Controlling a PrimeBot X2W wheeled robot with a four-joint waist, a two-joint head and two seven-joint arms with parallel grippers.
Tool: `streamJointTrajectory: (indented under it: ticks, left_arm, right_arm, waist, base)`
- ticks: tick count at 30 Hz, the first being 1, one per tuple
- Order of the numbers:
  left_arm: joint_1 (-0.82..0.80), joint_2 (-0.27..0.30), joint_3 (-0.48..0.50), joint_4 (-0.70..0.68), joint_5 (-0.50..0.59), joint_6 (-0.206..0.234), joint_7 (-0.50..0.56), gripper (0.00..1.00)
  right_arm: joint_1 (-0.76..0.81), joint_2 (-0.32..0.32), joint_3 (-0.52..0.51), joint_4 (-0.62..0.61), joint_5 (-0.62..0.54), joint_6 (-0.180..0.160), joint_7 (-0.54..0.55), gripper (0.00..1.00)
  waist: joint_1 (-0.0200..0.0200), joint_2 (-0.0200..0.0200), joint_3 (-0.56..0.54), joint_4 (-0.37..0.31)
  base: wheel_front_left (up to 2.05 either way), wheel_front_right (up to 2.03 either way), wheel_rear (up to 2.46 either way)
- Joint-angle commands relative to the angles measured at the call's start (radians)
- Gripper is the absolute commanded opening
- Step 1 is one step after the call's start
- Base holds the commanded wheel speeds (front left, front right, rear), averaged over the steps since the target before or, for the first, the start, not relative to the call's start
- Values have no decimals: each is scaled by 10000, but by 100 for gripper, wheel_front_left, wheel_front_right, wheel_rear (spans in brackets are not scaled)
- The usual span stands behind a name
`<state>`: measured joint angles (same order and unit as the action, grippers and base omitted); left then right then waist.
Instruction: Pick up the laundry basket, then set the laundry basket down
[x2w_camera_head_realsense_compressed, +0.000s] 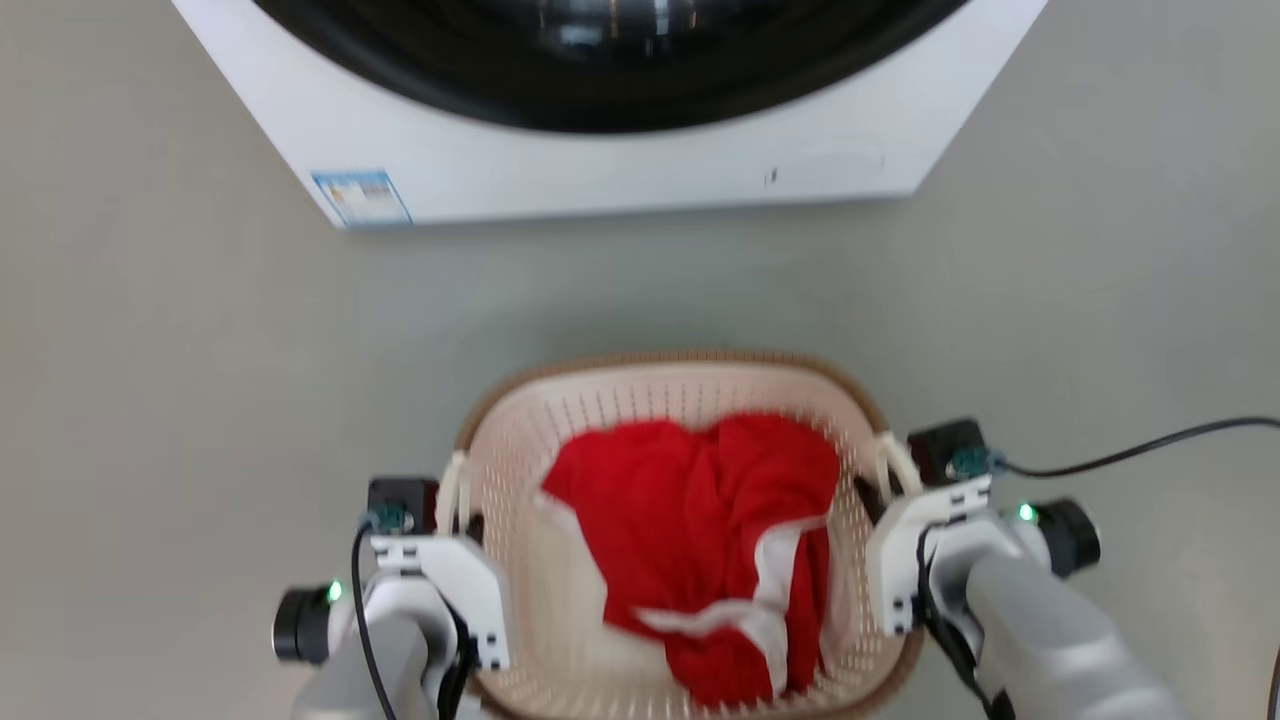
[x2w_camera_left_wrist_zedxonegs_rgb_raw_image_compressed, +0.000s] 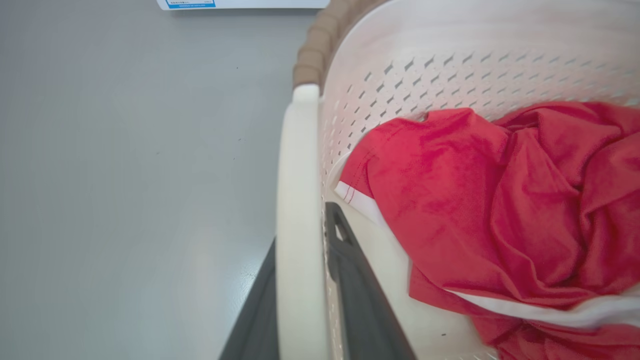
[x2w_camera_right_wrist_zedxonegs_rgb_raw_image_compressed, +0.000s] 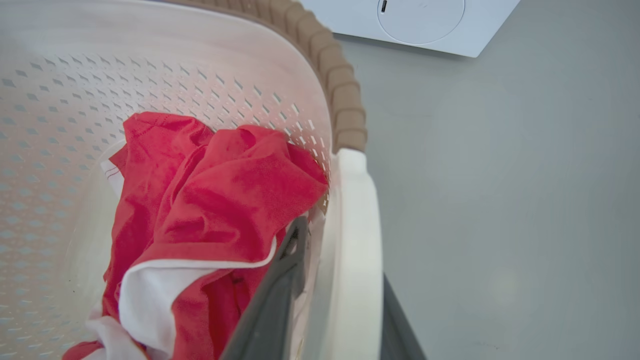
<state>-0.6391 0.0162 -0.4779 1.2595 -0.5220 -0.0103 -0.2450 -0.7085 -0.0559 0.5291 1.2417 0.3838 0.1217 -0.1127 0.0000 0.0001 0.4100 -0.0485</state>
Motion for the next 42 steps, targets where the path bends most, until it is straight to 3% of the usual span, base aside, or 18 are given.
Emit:
streamJointTrajectory:
  ticks: [1,19,42]
  left_arm:
    - [263,340,-18,-76,-117,-72,-1,0]
    - [2309,340,-1445,-68,-1314,-28,446,0]
    - [2533,340,-2257,63,-2182,65,482,0]
  right_arm:
    - [474,55,481,-174,120,90,148,0]
    - [2209,56,2270,-288,1798,90,872,0]
    - [2362,56,3289,-187,2947,90,878,0]
  waist:
    - [0,-1,-981,94]
    - [0,-1,-3870,565]
    - [0,-1,-4442,505]
  base:
    - [0,0,0]
    - [0,0,0]
    - [0,0,0]
